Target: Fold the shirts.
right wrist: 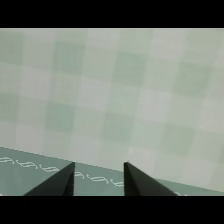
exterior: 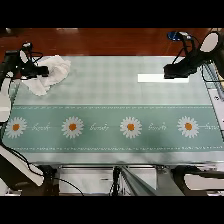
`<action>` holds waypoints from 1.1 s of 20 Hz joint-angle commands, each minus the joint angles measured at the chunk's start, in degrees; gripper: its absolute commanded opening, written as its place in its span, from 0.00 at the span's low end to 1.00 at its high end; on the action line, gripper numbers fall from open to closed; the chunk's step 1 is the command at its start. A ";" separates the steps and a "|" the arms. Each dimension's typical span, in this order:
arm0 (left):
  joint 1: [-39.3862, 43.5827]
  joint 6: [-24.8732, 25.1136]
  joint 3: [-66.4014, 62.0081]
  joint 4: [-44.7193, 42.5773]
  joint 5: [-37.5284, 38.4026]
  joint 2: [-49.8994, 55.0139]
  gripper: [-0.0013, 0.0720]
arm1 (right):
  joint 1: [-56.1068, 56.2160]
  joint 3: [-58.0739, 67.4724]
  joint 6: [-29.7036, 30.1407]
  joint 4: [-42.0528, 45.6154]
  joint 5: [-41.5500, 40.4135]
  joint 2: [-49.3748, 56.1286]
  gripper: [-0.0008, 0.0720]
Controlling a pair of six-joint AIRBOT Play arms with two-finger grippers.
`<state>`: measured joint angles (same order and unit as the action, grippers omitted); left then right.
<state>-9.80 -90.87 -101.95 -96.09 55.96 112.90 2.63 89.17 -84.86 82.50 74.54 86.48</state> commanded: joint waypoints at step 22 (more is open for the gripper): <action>47.08 0.35 -11.58 16.15 13.75 -28.15 0.05 | -1.01 -0.02 0.85 22.27 7.56 -1.81 0.46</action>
<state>26.85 -90.61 -114.72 -80.71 68.79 84.90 2.24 89.17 -83.83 102.24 80.42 85.71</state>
